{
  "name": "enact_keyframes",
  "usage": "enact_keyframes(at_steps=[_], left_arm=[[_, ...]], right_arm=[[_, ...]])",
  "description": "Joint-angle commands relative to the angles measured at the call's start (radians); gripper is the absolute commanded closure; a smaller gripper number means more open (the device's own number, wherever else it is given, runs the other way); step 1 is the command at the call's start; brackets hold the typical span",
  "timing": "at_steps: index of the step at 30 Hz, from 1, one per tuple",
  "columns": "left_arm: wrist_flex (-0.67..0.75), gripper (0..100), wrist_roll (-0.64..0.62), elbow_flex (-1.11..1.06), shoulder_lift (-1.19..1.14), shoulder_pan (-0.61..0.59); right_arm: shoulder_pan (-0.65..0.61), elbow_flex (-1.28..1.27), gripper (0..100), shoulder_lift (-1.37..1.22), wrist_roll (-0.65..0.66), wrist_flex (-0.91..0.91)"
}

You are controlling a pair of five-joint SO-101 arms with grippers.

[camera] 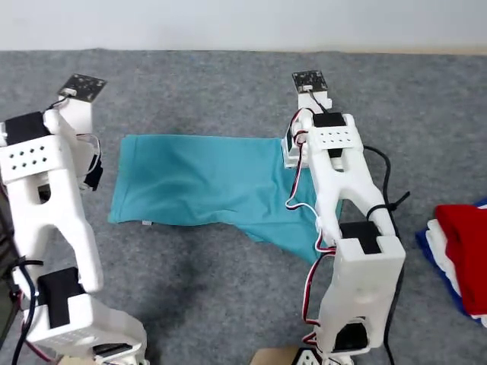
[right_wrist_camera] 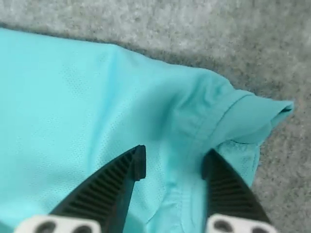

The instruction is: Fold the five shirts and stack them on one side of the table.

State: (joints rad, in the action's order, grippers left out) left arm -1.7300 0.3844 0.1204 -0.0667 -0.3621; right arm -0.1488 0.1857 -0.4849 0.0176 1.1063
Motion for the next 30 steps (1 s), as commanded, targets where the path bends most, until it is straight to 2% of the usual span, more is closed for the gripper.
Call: enact_keyframes(at_steps=[1,10,16,30], left_arm=[[-0.009,100,-0.008,0.002,0.014,0.003],[-0.021,100,-0.008,0.002,0.015,0.005],[-0.021,100,-0.008,0.002,0.015,0.006],[-0.021,100,-0.009,0.002,0.015,0.008]], right_arm=[[0.002,0.012,87.9,0.007,-0.003,-0.036],[0.077,0.012,89.3,0.007,-0.005,-0.064],[0.097,0.014,82.2,-0.059,-0.002,-0.027],[0.101,0.175,98.8,-0.122,0.017,-0.018]])
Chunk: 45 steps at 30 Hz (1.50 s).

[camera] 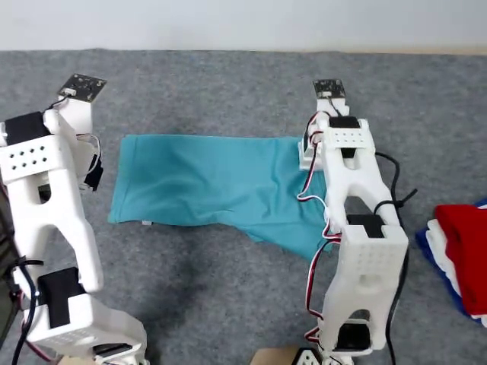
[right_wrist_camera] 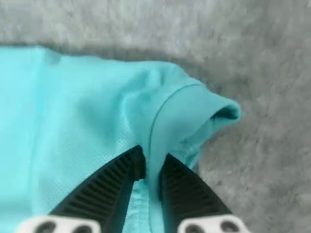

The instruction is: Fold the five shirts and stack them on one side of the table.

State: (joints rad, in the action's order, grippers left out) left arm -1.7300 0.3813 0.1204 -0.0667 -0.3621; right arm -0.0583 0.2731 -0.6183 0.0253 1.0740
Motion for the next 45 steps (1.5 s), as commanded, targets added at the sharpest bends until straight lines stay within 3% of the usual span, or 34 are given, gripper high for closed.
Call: enact_keyframes(at_steps=[1,4,9,12,26,45], left_arm=[[-0.021,100,-0.006,0.002,0.015,0.008],[-0.021,100,-0.006,0.002,0.015,0.006],[-0.021,100,-0.006,0.002,0.015,0.006],[-0.021,100,-0.006,0.002,0.015,0.006],[-0.021,100,-0.006,0.002,0.015,0.008],[-0.021,100,-0.006,-0.108,0.144,0.008]], right_arm=[[0.012,0.107,98.8,0.012,0.009,0.03],[0.012,0.176,98.0,0.007,0.009,0.101],[0.01,0.213,84.3,0.01,0.005,0.194],[0.005,0.213,83.4,0.007,0.005,0.229],[0.015,0.213,99.1,0.002,0.026,0.159],[0.067,0.308,99.0,-0.05,0.077,-0.002]])
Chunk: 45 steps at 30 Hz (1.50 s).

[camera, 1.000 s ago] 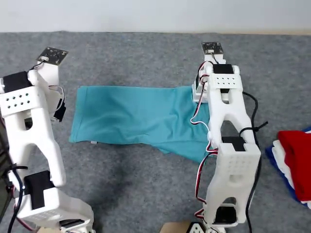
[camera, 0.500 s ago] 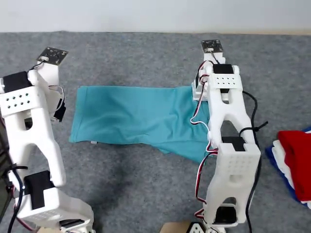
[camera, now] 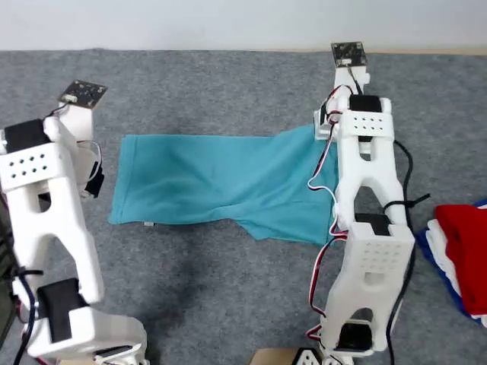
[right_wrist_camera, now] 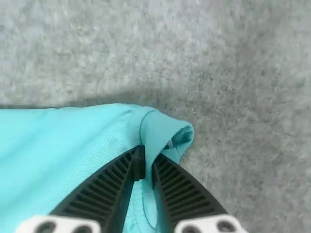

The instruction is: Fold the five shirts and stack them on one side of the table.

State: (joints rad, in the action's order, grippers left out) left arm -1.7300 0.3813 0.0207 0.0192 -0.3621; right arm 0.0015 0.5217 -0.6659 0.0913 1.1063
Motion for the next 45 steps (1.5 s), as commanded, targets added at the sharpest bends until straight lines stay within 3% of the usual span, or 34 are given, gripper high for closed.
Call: enact_keyframes(at_steps=[1,8,30,36,45], left_arm=[[-0.021,100,-0.006,-0.015,0.064,0.008],[-0.021,100,-0.005,-0.064,0.118,0.008],[-0.021,100,-0.005,-0.074,0.158,0.008],[-0.021,100,-0.003,-0.074,0.158,0.008],[-0.021,100,-0.002,-0.074,0.16,0.008]], right_arm=[[0.01,0.06,99.0,-0.018,0.012,-0.044],[0.015,0.069,99.0,-0.051,0.08,-0.108],[0.048,0.255,96.8,-0.191,0.081,-0.11],[0.045,0.358,72.1,-0.185,0.081,0.056],[0.018,0.661,70.1,-0.186,0.077,0.429]])
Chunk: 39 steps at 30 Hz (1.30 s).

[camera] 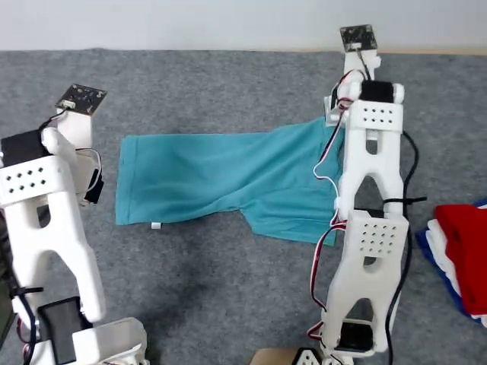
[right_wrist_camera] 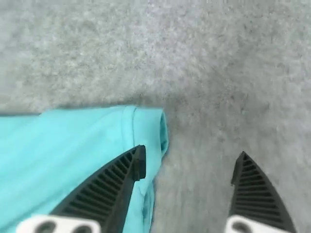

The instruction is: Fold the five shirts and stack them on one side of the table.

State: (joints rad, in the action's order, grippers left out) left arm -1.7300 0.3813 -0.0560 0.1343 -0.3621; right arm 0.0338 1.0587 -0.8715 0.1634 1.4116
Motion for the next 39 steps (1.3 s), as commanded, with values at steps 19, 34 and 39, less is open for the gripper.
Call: enact_keyframes(at_steps=[19,34,39], left_arm=[[0.189,100,-0.095,0.068,-0.244,0.262],[0.163,100,-0.098,0.743,-0.861,0.276],[0.158,100,-0.098,0.958,-1.026,0.256]], right_arm=[[-0.007,-0.138,99.0,0.202,0.008,0.381],[-0.16,-0.315,98.8,0.193,0.078,0.292],[-0.168,-0.315,98.8,0.113,0.078,0.246]])
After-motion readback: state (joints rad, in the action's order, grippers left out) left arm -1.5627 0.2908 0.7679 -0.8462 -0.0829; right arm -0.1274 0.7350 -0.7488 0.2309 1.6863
